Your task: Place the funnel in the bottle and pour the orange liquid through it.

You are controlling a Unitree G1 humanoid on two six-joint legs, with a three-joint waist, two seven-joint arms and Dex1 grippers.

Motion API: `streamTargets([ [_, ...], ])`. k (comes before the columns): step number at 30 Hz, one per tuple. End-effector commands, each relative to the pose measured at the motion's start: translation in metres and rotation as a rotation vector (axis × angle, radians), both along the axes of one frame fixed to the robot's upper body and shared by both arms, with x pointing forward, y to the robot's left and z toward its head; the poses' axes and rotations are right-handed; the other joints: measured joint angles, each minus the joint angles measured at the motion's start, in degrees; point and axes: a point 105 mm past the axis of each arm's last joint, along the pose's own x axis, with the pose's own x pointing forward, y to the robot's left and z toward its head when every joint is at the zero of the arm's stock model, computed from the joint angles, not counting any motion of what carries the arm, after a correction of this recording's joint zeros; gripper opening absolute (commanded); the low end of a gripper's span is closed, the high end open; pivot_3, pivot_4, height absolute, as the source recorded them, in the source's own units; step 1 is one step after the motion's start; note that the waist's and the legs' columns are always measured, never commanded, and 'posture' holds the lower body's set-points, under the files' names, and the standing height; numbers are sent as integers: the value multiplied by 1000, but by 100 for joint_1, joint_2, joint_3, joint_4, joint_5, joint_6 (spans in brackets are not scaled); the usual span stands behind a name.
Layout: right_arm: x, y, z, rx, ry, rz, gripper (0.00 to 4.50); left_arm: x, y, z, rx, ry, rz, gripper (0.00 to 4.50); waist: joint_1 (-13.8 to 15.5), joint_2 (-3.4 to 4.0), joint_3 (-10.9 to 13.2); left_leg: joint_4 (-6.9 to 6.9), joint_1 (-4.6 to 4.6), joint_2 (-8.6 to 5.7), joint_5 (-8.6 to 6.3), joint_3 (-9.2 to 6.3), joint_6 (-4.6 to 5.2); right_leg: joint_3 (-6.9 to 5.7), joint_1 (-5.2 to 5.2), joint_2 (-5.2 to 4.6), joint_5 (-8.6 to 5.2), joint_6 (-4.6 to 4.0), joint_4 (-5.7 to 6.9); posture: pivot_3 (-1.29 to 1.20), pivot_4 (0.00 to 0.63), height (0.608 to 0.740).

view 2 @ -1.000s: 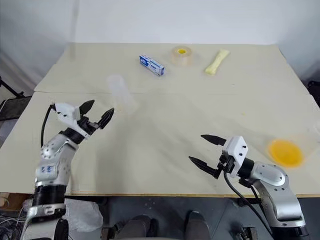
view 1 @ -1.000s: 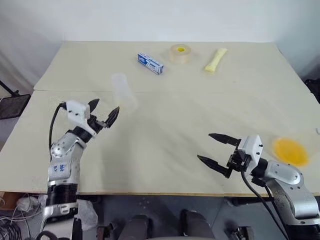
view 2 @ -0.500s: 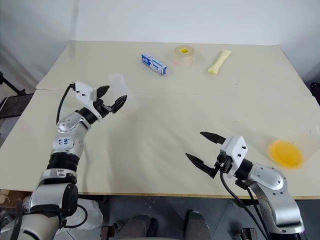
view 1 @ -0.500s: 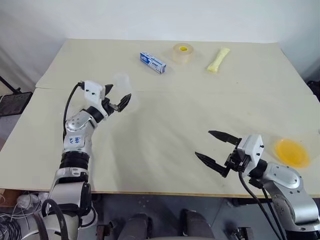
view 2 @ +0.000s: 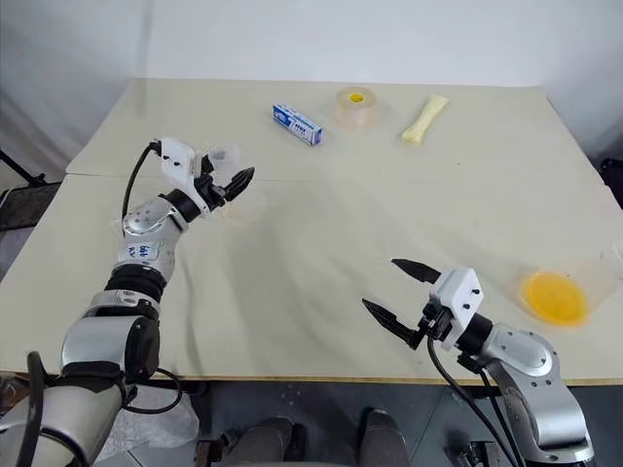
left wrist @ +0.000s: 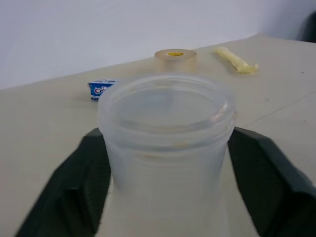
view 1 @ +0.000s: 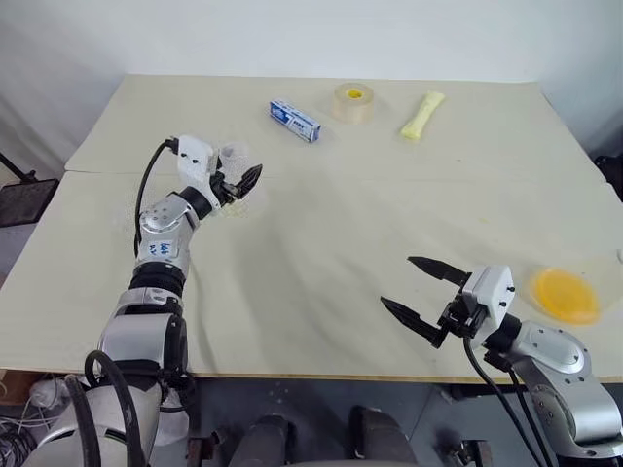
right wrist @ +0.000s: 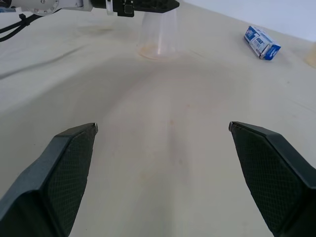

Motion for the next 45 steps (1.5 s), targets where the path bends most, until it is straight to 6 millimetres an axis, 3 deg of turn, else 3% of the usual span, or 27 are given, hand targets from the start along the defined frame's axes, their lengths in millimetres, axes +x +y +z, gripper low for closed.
streamTargets([
  [1, -3, 2, 10, 3, -52, 7, 4500, 1, -2, 13, 8, -42, -9, 2487, 1, 0, 0, 1, 0, 0, 0, 0, 0, 0, 0, 0, 0, 0, 2, 0, 150, 740],
  [7, -1, 0, 10, -2, -55, 2, 4500, -3, -5, 26, 29, -83, -59, 2448, 0, 0, 0, 3, 0, 0, 1, 1, 2, 0, 0, -1, 0, 0, 5, 0, 150, 740],
  [11, 0, -4, 12, -11, -60, 4, 4500, -14, -21, 42, 44, -132, -201, 2448, 5, -6, 4, 3, -1, 0, 1, 1, 2, 0, -1, -1, 0, 0, 5, 0, 150, 740],
  [16, -7, -14, 18, -44, -45, 49, 4500, -52, -66, 55, 119, -173, -538, 2448, 7, -7, 4, 7, -9, -4, 2, -6, 4, -7, -2, -7, 2, 3, 4, 0, 150, 740],
  [21, -6, -20, 21, -66, -57, 36, 4500, -87, -107, 48, 139, -142, -779, 2448, -2, -6, 4, 7, -10, -3, 2, -8, 4, -7, -1, -7, 2, 3, 4, 0, 150, 740],
  [25, -6, -19, 21, -61, -65, 23, 4500, -103, -132, 39, 131, -102, -876, 2448, 0, -7, 4, 21, -10, 1, 3, -6, 5, -4, 0, -4, 2, 3, 8, 0, 150, 740],
  [36, -14, -17, 18, -46, -73, -35, 4500, -99, -155, 7, 174, 13, -868, 2448, 12, -6, 4, 27, -10, 0, 3, -6, 4, 0, 3, -5, 2, 3, 9, 0, 150, 740],
  [45, -15, -15, 16, -35, -73, -70, 4500, -100, -163, -3, 167, 63, -873, 2448, 11, -6, 4, 29, -13, -2, 3, -7, 4, 0, 2, -5, 2, 3, 8, 0, 150, 740],
])
